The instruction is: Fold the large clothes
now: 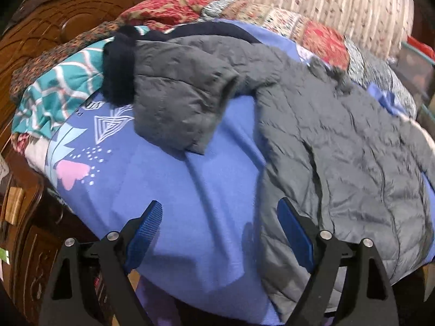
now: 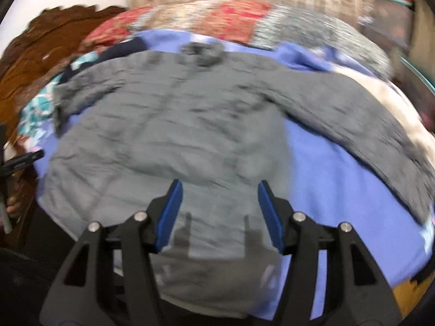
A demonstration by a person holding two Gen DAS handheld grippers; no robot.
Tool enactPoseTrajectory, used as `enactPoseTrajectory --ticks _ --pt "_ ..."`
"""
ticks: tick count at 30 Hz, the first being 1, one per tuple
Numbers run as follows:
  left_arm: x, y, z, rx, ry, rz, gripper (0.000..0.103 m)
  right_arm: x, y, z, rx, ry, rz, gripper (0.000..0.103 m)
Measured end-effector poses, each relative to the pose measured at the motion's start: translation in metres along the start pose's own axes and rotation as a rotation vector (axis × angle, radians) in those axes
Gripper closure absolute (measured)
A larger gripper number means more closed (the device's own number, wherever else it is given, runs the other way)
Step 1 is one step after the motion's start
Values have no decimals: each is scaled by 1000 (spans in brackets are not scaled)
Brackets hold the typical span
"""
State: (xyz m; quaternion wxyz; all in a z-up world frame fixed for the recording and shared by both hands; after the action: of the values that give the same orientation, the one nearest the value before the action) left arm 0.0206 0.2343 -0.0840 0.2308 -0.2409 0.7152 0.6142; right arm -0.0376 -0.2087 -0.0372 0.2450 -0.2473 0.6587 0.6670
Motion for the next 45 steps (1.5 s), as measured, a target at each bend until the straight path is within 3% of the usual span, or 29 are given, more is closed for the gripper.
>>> enactPoseTrajectory --ticks 4,10,19,22,28,29,30,32,35,38,41,45 --pt "6 2 7 52 67 3 2 -10 -20 74 -159 79 33 48" --pt "22 -11 2 61 46 32 2 -10 -46 170 -311 200 124 48" --pt "26 -8 43 21 114 13 2 -72 -72 304 -504 318 145 49" --pt "26 -2 63 0 152 4 2 -95 -84 349 -518 343 130 39" --pt "31 10 94 -43 210 -5 2 -129 -137 423 -496 332 182 39" --pt "32 12 99 -53 214 -4 2 -130 -141 428 -505 332 194 51" --pt "33 13 102 -59 215 -3 2 -132 -145 432 -517 332 209 72" --pt "33 15 108 -72 219 0 2 -140 -150 434 -522 318 231 98" --pt "19 17 115 -79 214 -11 2 -168 -139 409 -532 291 178 99" --pt "-8 20 110 -82 182 -46 2 -197 -133 355 -487 277 126 99" --pt "-50 15 92 -81 107 -89 2 -228 -139 273 -356 246 68 99" --pt "-115 -2 45 -34 25 -138 2 -253 -164 159 -203 109 69 99"
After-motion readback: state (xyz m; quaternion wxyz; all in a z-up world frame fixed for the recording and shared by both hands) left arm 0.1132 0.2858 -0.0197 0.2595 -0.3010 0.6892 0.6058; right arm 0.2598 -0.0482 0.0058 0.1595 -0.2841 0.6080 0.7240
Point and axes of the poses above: each gripper's, at about its wrist camera, not at the fingertips, and y roughly against the way its jaws point, z to its left, x to its underside, the point moved 8 cm from there along -y, roughly the way its jaws point, and after that the axes turned 6 degrees about x, right-handed, at the moved point
